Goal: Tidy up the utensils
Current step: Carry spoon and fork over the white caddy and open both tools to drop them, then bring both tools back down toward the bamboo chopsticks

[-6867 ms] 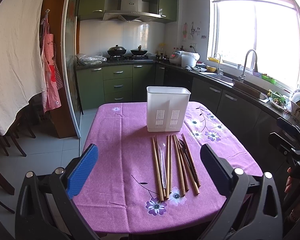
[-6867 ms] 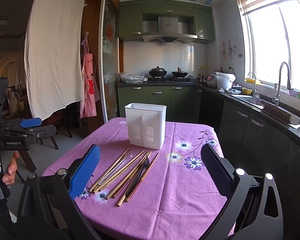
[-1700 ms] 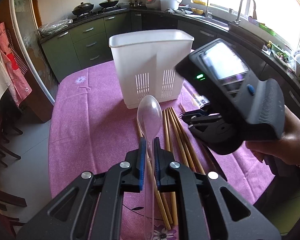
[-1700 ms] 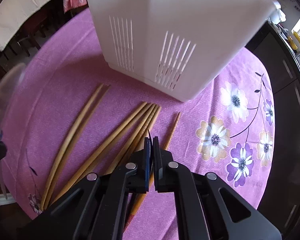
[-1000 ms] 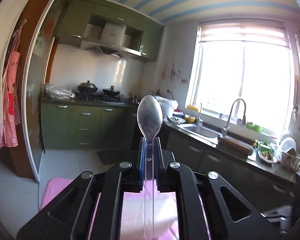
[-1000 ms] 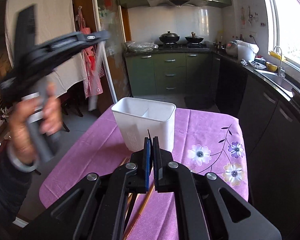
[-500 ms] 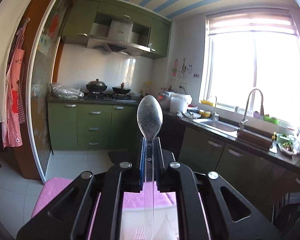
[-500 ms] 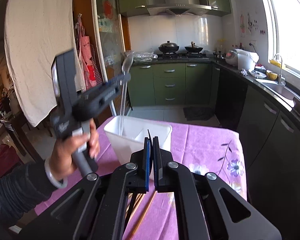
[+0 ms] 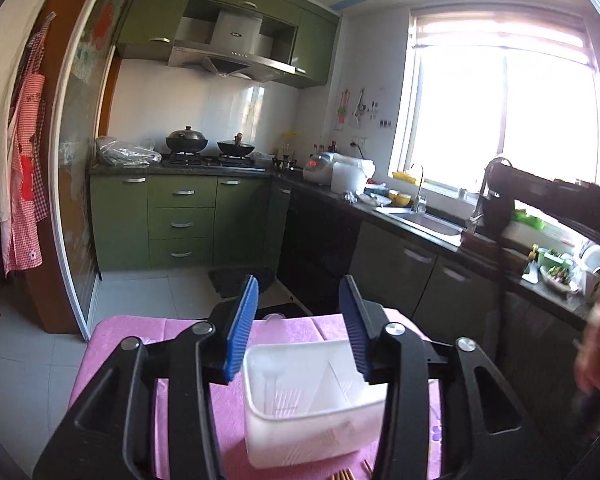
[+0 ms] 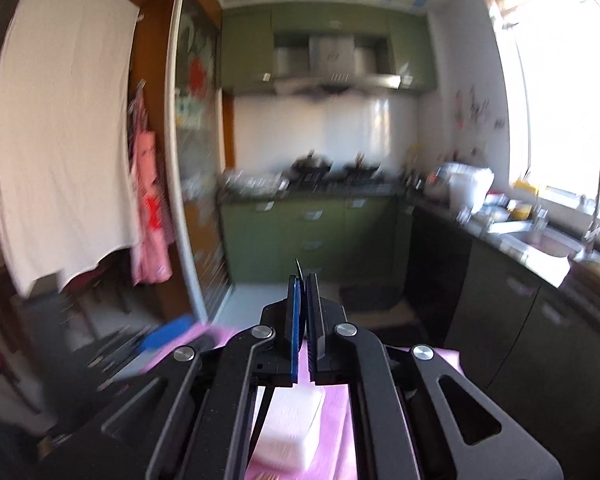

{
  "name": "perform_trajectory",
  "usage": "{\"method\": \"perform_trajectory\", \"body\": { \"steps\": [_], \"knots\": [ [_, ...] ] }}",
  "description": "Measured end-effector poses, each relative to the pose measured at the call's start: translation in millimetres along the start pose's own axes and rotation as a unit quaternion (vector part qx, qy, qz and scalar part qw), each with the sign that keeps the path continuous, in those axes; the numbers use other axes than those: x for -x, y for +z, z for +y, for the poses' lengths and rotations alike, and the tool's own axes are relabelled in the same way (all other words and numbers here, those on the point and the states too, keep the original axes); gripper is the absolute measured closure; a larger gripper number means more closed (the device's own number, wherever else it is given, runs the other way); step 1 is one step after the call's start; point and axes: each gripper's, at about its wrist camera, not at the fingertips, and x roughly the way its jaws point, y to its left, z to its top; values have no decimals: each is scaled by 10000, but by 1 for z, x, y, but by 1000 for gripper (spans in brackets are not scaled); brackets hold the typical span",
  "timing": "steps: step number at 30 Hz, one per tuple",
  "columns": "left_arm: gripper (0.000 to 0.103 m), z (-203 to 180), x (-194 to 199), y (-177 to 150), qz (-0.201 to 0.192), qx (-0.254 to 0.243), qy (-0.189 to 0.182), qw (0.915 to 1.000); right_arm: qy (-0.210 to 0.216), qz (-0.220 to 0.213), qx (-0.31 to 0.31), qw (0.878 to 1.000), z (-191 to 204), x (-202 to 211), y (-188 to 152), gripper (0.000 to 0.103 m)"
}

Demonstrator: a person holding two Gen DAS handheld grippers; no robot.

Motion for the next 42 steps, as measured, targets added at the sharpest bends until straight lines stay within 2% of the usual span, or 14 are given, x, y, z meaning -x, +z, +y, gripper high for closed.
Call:
{"method": "perform_trajectory", "body": {
  "steps": [4, 10, 13, 15, 17, 19, 23, 26, 29, 30, 32, 34, 37, 42],
  "knots": [
    [53, 3, 30, 4, -152, 0, 19, 9999, -508, -498, 299, 9970, 10, -26, 11, 99],
    [50, 8, 60, 6, -152, 10, -33, 9999, -740, -297, 477, 9957, 16, -77, -17, 99],
    [50, 8, 66, 3, -61, 21, -63, 10000, -713, -183, 431, 9964, 14, -85, -37, 99],
    [50, 9, 67, 1, 29, 32, -45, 10000, -675, -119, 409, 9968, 12, -82, -51, 99],
    [49, 10, 69, -1, 112, 59, -63, 9999, -628, -80, 379, 9973, 10, -79, -60, 90],
    [49, 10, 68, -3, 218, 98, -63, 9997, -601, -66, 391, 9974, 9, -73, -67, 86],
    [49, 8, 68, -8, 500, 147, -47, 9986, -539, -167, 380, 9977, 8, -48, -64, 86],
    [46, 6, 65, -17, 936, 157, 25, 9955, -514, -255, 288, 9979, 3, -17, -57, 82],
    [46, 8, 56, -32, 1633, 240, 55, 9863, -463, -90, 319, 9984, 0, 21, -58, 75],
    [46, 8, 52, -41, 1947, 263, 51, 9805, -427, -1, 328, 9985, -1, 30, -61, 75],
    [47, 8, 44, -54, 2400, 282, 60, 9704, -383, 328, 402, 9979, -3, 47, -73, 75],
    [47, 8, 33, -78, 2918, 214, 72, 9562, -297, 763, 451, 9956, -6, 58, -92, 75],
    [48, 6, 20, -98, 3368, 52, 120, 9415, -207, 1309, 438, 9902, -12, 66, -120, 75],
    [68, 8, -5, -124, 4002, 117, 164, 9162, -85, 1876, 233, 9819, -21, 67, -161, 75]
  ]
}}
